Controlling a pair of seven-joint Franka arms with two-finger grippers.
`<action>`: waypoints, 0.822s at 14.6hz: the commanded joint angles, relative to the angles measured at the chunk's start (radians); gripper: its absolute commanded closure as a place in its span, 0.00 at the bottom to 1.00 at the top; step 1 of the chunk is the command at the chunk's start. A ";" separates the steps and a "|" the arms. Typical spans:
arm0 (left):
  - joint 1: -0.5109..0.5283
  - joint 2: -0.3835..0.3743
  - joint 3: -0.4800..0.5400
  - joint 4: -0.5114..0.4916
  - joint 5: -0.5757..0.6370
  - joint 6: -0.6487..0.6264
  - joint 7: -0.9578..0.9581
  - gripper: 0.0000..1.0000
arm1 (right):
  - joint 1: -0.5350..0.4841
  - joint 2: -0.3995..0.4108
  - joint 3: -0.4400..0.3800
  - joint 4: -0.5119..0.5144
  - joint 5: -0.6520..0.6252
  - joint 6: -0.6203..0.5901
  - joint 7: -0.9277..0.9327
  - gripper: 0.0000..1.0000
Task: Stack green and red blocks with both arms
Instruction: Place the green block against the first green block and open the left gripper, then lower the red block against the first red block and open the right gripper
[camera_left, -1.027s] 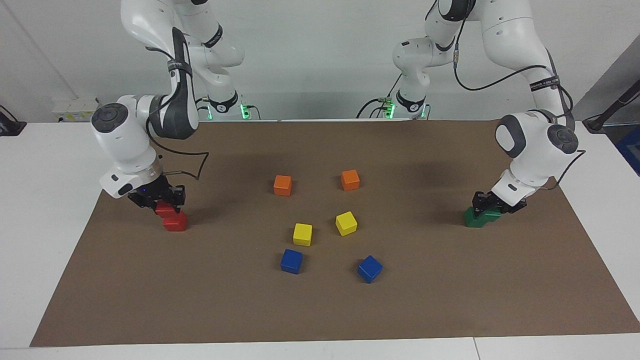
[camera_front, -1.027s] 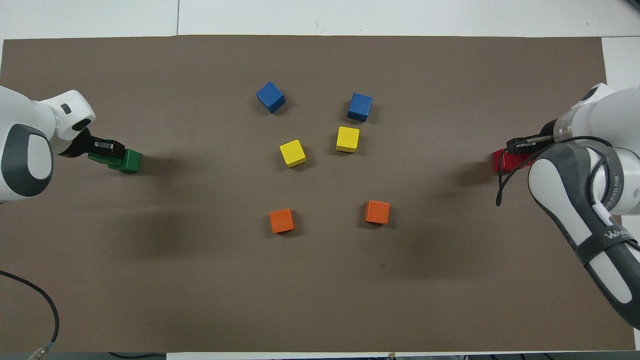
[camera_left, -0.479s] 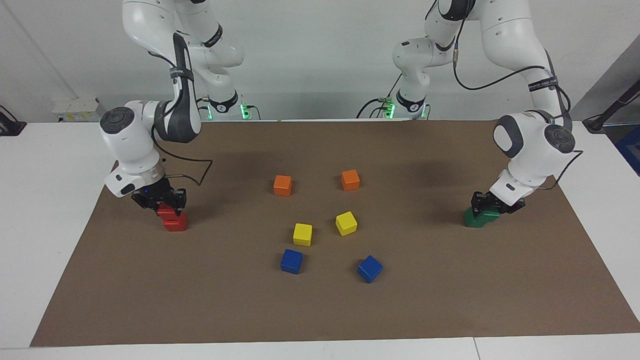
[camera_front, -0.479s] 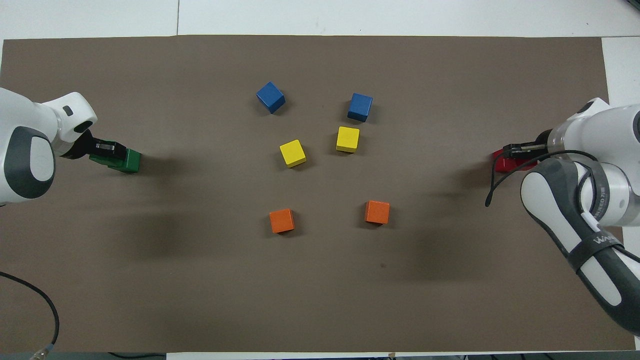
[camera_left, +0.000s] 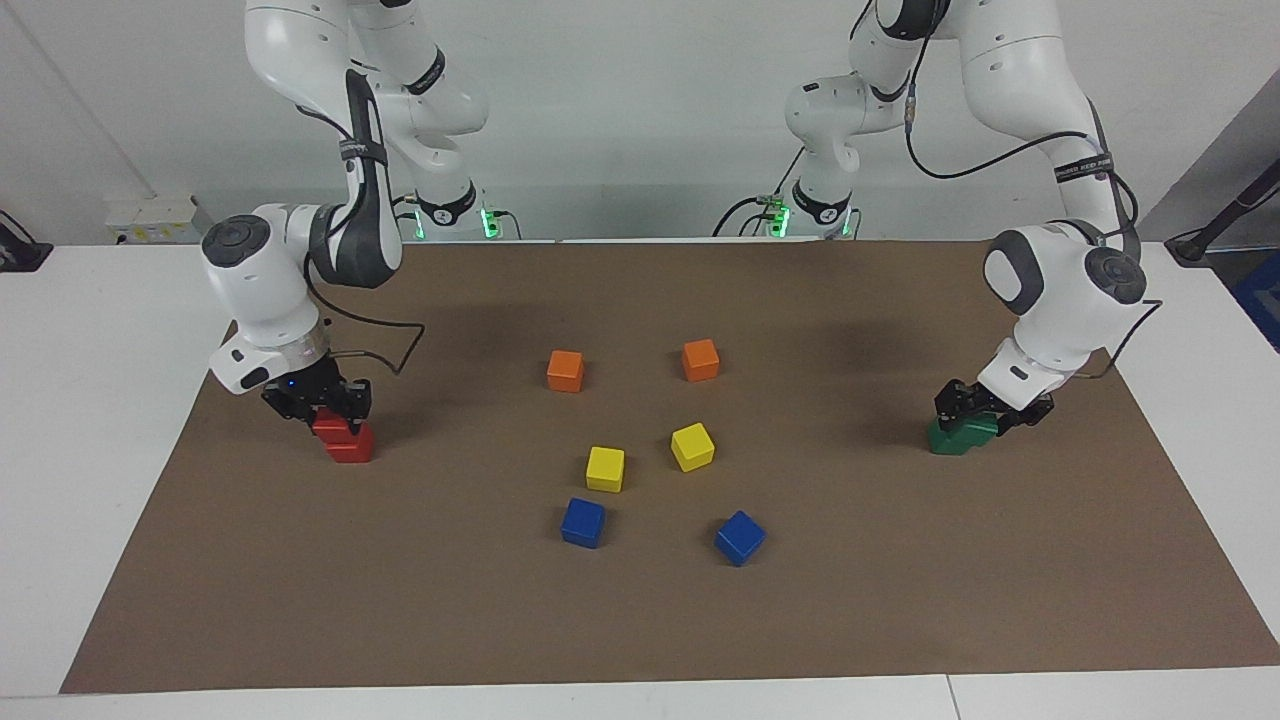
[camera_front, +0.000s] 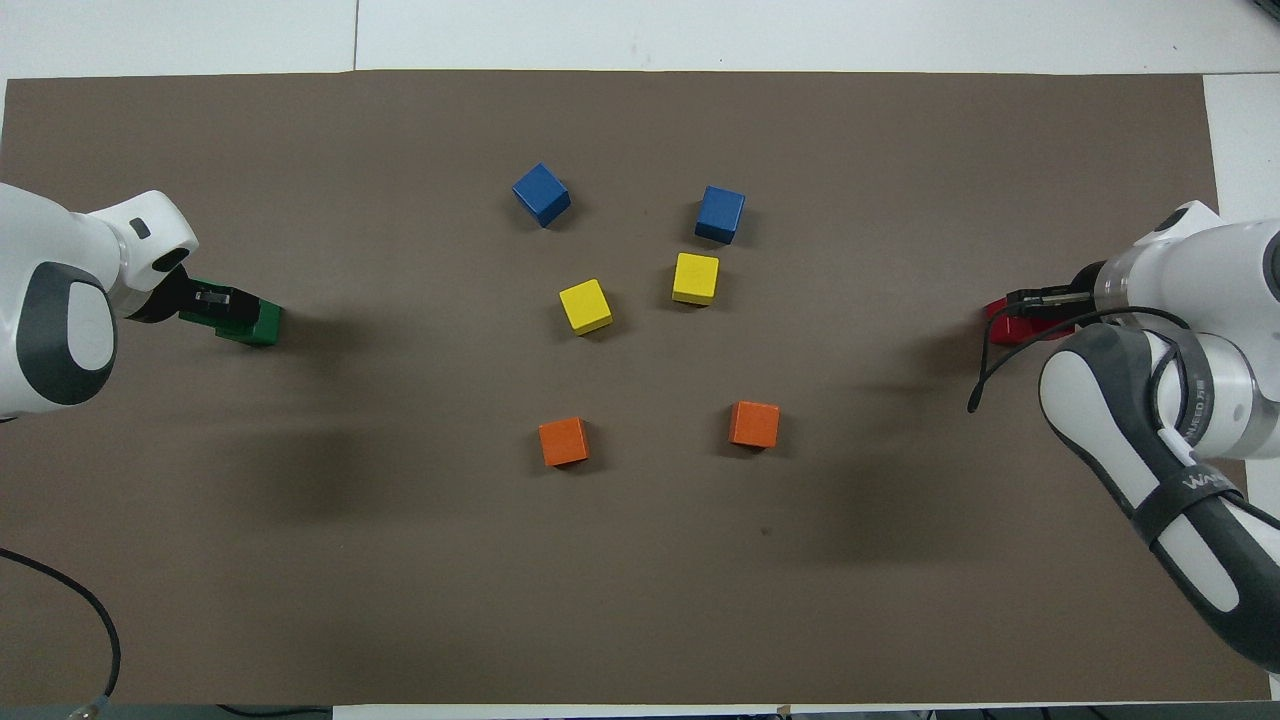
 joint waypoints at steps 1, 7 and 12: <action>-0.003 -0.028 0.007 0.104 0.014 -0.139 0.000 0.00 | -0.019 -0.014 0.012 -0.019 0.000 0.029 0.013 1.00; -0.001 -0.159 0.007 0.161 0.016 -0.348 -0.046 0.00 | -0.036 -0.016 0.014 -0.031 0.003 0.035 0.003 1.00; -0.003 -0.250 0.004 0.155 0.016 -0.414 -0.086 0.00 | -0.036 -0.016 0.014 -0.033 0.025 0.035 0.005 0.89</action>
